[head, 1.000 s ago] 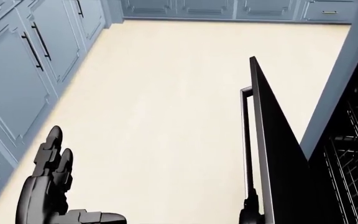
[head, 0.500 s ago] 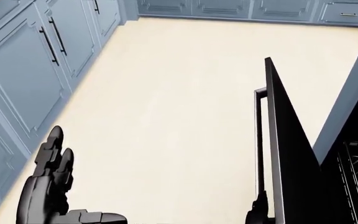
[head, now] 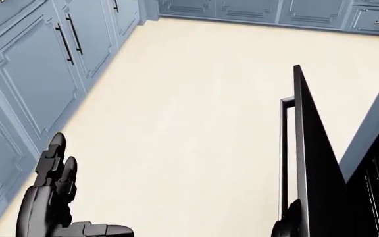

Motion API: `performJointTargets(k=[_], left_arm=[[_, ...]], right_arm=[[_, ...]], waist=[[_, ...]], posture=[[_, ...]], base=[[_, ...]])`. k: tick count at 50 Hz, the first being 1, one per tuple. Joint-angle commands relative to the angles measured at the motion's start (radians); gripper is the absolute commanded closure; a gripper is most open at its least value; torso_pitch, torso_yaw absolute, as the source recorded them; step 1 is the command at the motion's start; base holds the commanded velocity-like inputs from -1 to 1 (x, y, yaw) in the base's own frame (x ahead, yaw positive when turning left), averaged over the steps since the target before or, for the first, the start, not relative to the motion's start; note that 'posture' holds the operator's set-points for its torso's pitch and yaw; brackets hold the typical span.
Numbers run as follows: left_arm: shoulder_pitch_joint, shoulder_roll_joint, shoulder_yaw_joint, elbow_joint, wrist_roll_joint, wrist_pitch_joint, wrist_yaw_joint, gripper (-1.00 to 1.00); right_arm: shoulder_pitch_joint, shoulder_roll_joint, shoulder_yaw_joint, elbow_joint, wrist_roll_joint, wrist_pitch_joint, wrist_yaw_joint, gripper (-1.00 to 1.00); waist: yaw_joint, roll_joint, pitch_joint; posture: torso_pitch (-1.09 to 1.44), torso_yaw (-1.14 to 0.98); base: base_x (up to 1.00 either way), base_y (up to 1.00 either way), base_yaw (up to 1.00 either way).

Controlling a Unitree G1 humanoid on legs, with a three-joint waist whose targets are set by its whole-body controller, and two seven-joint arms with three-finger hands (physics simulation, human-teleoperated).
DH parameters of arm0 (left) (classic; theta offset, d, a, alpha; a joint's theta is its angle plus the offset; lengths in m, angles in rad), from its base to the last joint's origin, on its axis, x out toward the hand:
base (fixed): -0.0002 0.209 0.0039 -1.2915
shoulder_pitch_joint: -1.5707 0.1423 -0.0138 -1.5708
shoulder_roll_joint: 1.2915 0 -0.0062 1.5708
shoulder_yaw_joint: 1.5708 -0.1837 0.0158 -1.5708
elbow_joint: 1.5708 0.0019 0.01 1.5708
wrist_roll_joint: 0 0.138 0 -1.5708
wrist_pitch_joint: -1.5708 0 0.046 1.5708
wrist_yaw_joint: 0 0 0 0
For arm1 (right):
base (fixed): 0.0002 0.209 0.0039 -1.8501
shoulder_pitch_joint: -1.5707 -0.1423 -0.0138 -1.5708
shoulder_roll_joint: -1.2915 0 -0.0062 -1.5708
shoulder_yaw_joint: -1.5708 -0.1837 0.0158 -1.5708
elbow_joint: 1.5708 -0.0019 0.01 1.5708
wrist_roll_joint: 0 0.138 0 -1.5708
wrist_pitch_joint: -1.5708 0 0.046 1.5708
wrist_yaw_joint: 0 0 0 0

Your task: Close the dishwasher door

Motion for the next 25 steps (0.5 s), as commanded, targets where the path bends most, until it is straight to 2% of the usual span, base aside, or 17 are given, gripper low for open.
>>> performJointTargets(k=[1,25], left_arm=[[-0.015,0.003,0.002,-0.044,-0.002,-0.030,-0.001,-1.00],[-0.004,0.000,-0.004,-0.068,-0.002,-0.022,-0.003,-1.00]], right_arm=[[-0.003,-0.061,-0.031,-0.017,0.029,0.028,-0.083,-1.00],[0.010,-0.098,-0.023,-0.018,0.037,0.049,-0.148,-1.00]], waist=[[-0.014,-0.003,-0.011],[-0.022,-0.007,-0.012]], posture=[[0.00,0.00],[0.00,0.00]], base=[[0.00,0.00,0.00],[0.00,0.00,0.00]])
